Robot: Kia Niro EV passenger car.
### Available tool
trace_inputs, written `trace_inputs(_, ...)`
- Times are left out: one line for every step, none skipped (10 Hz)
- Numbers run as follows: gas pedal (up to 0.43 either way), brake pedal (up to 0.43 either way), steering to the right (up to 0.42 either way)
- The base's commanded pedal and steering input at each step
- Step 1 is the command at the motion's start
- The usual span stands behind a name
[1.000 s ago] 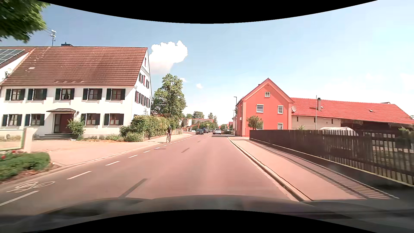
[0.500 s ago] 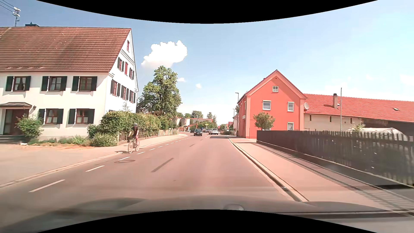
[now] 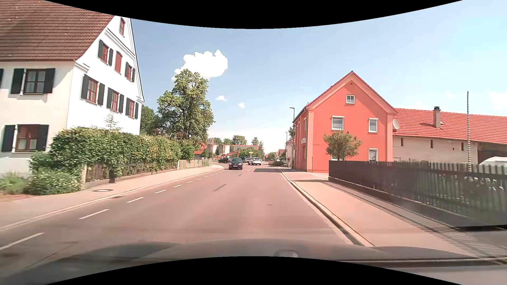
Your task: Follow the waypoints while adhering to traffic rules and regulations
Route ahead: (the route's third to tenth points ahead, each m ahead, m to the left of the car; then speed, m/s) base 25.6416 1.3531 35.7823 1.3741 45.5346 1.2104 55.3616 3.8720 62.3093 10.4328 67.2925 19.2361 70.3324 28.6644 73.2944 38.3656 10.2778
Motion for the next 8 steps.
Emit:
trace_inputs(0.138, 0.000, 0.006)
trace_inputs(0.138, 0.000, 0.007)
trace_inputs(0.130, 0.000, 0.006)
trace_inputs(0.130, 0.000, 0.007)
trace_inputs(0.130, 0.000, 0.007)
trace_inputs(0.130, 0.000, 0.007)
trace_inputs(0.130, 0.000, 0.006)
trace_inputs(0.130, 0.000, 0.006)
